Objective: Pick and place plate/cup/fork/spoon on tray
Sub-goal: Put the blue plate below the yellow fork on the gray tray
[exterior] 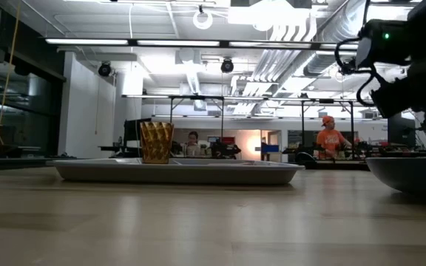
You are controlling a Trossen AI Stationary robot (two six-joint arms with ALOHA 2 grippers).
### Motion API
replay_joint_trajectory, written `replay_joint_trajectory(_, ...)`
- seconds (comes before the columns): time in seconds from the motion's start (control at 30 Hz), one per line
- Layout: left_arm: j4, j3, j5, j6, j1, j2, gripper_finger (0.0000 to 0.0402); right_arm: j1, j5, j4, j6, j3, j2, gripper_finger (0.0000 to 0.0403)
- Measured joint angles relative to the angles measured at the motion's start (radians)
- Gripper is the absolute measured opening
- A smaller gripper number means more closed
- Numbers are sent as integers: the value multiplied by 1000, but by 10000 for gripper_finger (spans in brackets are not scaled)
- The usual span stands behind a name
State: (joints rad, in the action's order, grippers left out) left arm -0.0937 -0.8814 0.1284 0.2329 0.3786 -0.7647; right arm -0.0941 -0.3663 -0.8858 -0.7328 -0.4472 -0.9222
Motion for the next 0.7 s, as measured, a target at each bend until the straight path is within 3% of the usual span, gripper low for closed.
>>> replay_joint_trajectory(0.37, 7, 0, 0, 0, 0, 0, 168, 50, 25, 85, 7, 6, -50, 179)
replay_joint_trajectory(0.7, 50, 0, 0, 0, 0, 0, 168, 121, 24, 193, 7, 6, -176, 179)
